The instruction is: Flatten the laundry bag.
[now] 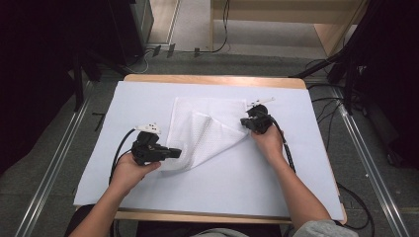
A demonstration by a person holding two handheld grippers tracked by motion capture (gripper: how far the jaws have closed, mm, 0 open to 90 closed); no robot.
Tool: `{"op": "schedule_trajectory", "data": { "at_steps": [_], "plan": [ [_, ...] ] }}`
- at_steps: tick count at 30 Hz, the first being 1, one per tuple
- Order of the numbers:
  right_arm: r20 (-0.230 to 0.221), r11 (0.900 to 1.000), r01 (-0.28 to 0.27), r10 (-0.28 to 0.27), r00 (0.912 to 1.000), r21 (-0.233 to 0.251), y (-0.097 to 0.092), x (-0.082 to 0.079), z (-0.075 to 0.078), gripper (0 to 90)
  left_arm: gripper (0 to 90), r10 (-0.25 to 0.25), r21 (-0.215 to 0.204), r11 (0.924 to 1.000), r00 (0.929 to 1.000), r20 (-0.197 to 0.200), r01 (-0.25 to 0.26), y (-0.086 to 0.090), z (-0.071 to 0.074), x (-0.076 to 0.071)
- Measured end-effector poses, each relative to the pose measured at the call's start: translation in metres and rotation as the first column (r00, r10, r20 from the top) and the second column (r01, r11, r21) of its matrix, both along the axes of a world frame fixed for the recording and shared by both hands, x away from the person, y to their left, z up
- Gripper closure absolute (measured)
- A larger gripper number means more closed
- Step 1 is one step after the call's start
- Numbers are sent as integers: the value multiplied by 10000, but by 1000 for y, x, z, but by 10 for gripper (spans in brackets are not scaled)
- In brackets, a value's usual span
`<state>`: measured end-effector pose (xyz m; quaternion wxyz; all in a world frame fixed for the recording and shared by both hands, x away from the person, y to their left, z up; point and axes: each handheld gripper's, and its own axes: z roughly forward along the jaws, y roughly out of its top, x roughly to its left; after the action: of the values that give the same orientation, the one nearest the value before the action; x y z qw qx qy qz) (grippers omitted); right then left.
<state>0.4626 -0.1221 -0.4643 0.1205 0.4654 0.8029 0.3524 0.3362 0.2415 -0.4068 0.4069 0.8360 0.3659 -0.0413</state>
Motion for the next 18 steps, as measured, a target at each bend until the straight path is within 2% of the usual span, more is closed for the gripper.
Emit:
{"op": "schedule_trajectory", "data": {
  "at_steps": [3, 5, 8, 11, 14, 18],
  "plan": [
    [161, 9989, -318, 312, 9994, 344, 7, -2, 10, 893, 900, -22, 81, 10000, 9993, -379, 25, 2, -7, 2],
    [309, 9965, -522, 503, 9983, 653, 13, -3, 16, 872, 882, 48, 218, 9998, 9995, -297, -41, 2, -9, 1],
    [295, 9903, -845, 817, 9962, 1099, 24, -4, 23, 815, 856, 112, 274, 9996, 9998, -166, -107, 3, -9, 2],
    [249, 9853, -1221, 1200, 9925, 1196, 37, -4, 28, 759, 851, 173, 440, 9989, 9995, -246, -162, 5, -11, 3],
    [489, 9807, -1557, 1509, 9873, 1185, 50, -4, 32, 730, 851, 214, 449, 9988, 9994, -274, -202, 7, -13, 5],
    [378, 9748, -1889, 1857, 9819, 1186, 66, 0, 32, 654, 852, 244, 423, 9988, 9993, -267, -232, 8, -13, 6]
  ]
}}
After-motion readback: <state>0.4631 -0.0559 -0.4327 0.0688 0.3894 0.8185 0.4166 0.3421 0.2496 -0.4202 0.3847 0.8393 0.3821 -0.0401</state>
